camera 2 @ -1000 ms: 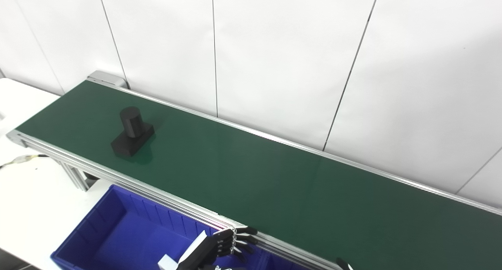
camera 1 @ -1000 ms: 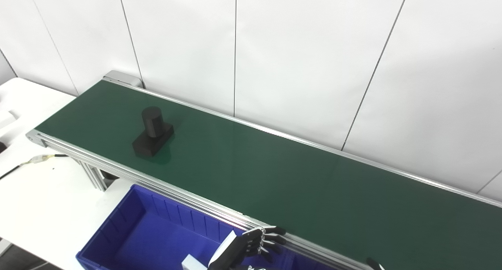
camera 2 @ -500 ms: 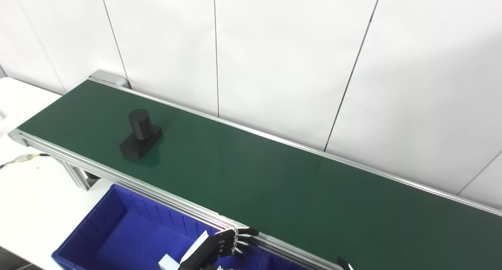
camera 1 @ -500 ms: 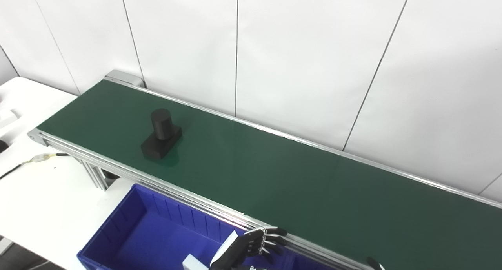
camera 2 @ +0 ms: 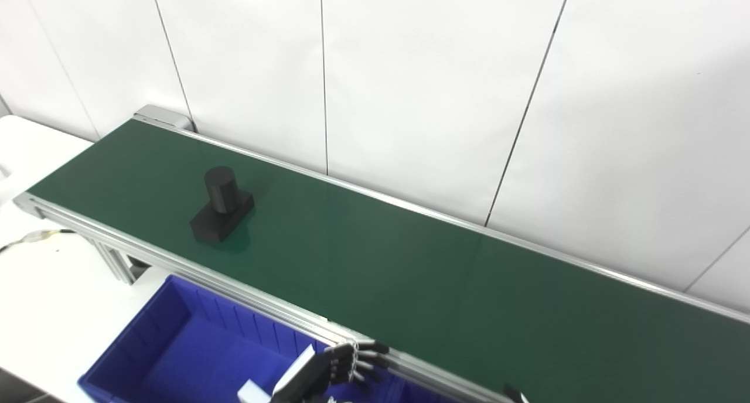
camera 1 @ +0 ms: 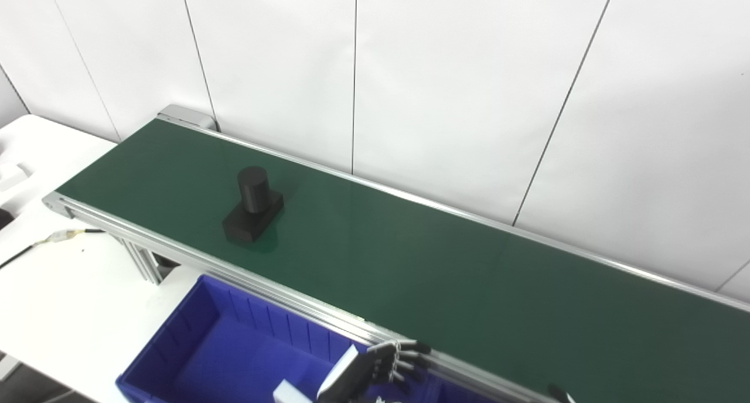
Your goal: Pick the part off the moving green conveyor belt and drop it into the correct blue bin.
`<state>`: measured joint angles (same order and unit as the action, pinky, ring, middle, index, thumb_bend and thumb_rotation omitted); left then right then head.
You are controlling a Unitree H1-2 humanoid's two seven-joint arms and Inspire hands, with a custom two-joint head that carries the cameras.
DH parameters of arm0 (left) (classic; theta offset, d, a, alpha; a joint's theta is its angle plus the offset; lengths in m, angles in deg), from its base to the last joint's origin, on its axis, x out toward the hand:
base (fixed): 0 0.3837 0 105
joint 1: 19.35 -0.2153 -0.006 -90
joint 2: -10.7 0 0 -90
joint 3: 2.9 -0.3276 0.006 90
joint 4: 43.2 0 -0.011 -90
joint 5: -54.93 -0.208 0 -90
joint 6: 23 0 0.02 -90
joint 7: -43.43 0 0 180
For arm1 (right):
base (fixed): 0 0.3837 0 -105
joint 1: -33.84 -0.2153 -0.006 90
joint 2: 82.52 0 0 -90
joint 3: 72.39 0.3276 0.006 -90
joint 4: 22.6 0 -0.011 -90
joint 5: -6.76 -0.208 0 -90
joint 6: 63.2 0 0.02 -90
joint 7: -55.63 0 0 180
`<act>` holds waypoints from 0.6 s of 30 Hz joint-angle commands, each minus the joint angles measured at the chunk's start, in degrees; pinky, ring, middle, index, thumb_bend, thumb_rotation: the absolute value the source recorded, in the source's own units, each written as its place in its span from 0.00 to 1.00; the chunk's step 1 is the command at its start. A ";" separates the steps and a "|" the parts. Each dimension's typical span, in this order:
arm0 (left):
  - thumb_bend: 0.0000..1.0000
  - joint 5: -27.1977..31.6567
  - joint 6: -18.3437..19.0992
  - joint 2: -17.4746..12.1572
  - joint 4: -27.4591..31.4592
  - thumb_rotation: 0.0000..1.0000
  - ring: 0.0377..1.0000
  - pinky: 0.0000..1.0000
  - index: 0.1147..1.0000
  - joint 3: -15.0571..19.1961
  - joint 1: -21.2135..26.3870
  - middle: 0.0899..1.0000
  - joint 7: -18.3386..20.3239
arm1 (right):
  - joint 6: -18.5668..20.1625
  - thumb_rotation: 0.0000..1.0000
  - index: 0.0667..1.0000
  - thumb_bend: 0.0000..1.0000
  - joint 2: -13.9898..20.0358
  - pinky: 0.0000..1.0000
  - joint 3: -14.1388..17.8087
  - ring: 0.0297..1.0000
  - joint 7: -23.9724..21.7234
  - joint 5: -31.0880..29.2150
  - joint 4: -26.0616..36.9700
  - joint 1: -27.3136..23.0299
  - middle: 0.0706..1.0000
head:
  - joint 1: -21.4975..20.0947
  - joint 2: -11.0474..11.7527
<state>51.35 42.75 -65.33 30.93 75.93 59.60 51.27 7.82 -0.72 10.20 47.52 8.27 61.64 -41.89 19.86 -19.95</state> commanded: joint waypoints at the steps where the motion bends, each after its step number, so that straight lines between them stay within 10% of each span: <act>1: 0.86 -0.02 -2.61 0.19 0.35 0.42 0.62 0.51 0.73 -0.14 1.31 0.69 -0.71 | -3.72 0.21 0.87 0.58 -0.11 0.51 0.28 0.62 -0.26 -1.03 0.73 -0.93 0.73 | 0.11 -0.07; 13: 0.86 -0.46 -2.56 0.23 1.61 0.43 0.61 0.51 0.73 -0.54 0.88 0.68 -1.06 | -2.91 0.21 0.84 0.59 0.20 0.50 0.64 0.60 -0.39 -1.06 2.02 -0.35 0.71 | 0.54 -2.70; 18: 0.87 0.90 -2.67 -0.44 -11.06 0.52 0.58 0.48 0.67 0.45 7.65 0.63 -1.66 | -2.73 0.25 0.83 0.61 0.31 0.48 0.76 0.58 -0.38 -0.88 2.58 -0.11 0.71 | 0.84 -3.44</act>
<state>51.75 41.56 -65.40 18.44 76.19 65.67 50.27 7.29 -0.58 10.67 47.28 7.87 62.06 -41.96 20.48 -22.94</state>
